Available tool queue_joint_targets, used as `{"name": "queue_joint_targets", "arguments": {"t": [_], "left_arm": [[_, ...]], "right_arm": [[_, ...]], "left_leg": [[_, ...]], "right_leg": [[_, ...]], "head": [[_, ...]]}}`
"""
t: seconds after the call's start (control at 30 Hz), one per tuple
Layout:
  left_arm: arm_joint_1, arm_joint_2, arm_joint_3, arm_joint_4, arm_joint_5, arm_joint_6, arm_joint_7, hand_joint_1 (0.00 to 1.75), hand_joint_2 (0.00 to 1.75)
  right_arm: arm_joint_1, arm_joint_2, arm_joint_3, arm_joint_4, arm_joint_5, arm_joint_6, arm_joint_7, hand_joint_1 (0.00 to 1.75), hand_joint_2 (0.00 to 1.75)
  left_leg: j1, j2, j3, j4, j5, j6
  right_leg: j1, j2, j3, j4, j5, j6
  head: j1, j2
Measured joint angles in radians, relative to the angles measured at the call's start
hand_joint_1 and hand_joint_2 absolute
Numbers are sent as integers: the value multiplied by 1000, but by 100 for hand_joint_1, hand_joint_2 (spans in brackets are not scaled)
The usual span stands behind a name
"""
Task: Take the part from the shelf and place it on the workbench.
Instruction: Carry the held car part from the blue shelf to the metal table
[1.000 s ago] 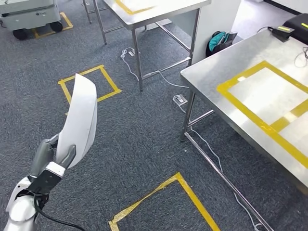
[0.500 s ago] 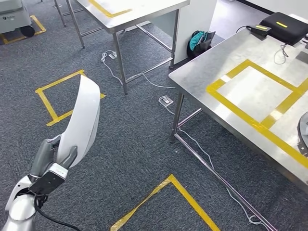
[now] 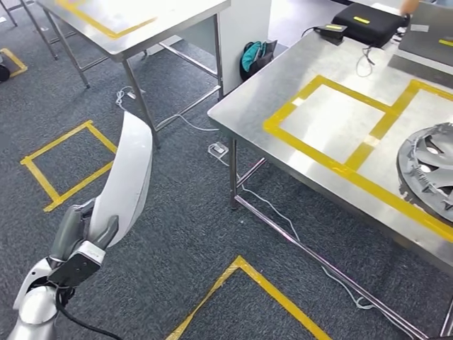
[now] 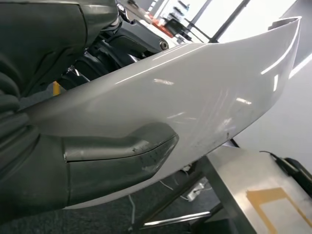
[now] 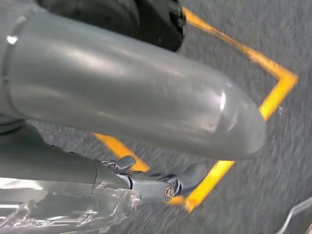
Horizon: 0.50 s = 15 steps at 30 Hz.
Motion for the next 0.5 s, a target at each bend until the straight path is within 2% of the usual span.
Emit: {"name": "queue_joint_targets", "arguments": {"t": [0.03,0.1,0.13,0.17,0.2,0.23,0.27,0.33,0.37,0.4,0.43,0.47,0.5], "left_arm": [[0,1,0,0,0,0,0,175,175],[2,4,0,2,-1,0,-1,175,175],[2,4,0,3,-3,0,-1,175,175],[2,5,0,4,-5,-1,-1,175,175],[2,6,-1,4,-6,-1,-1,175,175],[2,7,-1,4,-7,-2,-1,175,175],[2,9,-1,4,-7,-2,-2,175,175],[2,11,-1,4,-8,-4,-3,175,175],[2,12,-2,4,-9,-4,-3,175,175],[2,12,-2,4,-9,-4,-3,175,175],[1,12,-3,4,-9,-5,-3,175,175],[1,12,-4,4,-9,-5,-3,175,175],[2,13,-4,3,-9,-6,-3,175,175]], "right_arm": [[0,0,1,0,0,0,0,0,0],[0,0,3,1,-1,0,0,0,0],[0,1,4,1,-1,0,0,0,0],[0,1,4,2,-1,0,1,0,0],[0,1,5,3,-2,0,1,0,0],[0,1,5,3,-2,0,1,0,0],[-1,1,5,4,-2,-1,2,0,0],[-1,1,6,4,-1,-2,1,0,0],[0,1,6,4,1,-4,0,0,0],[2,1,6,5,3,-6,-1,0,0],[3,1,6,7,5,-8,-2,0,0],[4,1,6,8,7,-11,-5,0,0],[2,1,7,10,8,-14,-7,0,0]], "left_leg": [[1,-22,-25,56,-31,-3],[1,-44,-90,187,-85,-5],[1,-47,-111,222,-89,-5],[1,-49,-114,220,-73,-3],[2,-53,-97,180,-40,-1],[3,-64,-66,114,-1,1],[5,-84,-34,43,27,3],[8,-112,5,-42,49,8],[8,-116,8,-53,46,12],[8,-107,8,-55,49,17],[8,-97,8,-57,51,24],[9,-87,9,-60,53,31],[10,-76,10,-63,55,37]], "right_leg": [[-2,11,0,-1,2,-3],[-2,34,-1,-1,3,-6],[-2,47,-2,-1,3,-7],[-2,60,-1,-1,4,-6],[-3,73,-1,-1,4,-5],[-4,85,0,-1,5,-4],[-3,97,-1,0,6,0],[-2,117,-7,0,9,11],[-2,126,-11,-3,11,18],[-4,135,-15,-7,14,25],[-5,131,-18,-7,14,30],[-3,116,-25,3,7,35],[-1,89,-42,34,-14,39]], "head": [[-2,0],[-5,0],[-5,0],[-5,0],[-5,0],[-5,0],[-5,0],[-4,0],[-4,0],[-4,0],[-4,0],[-1,0],[3,0]]}}
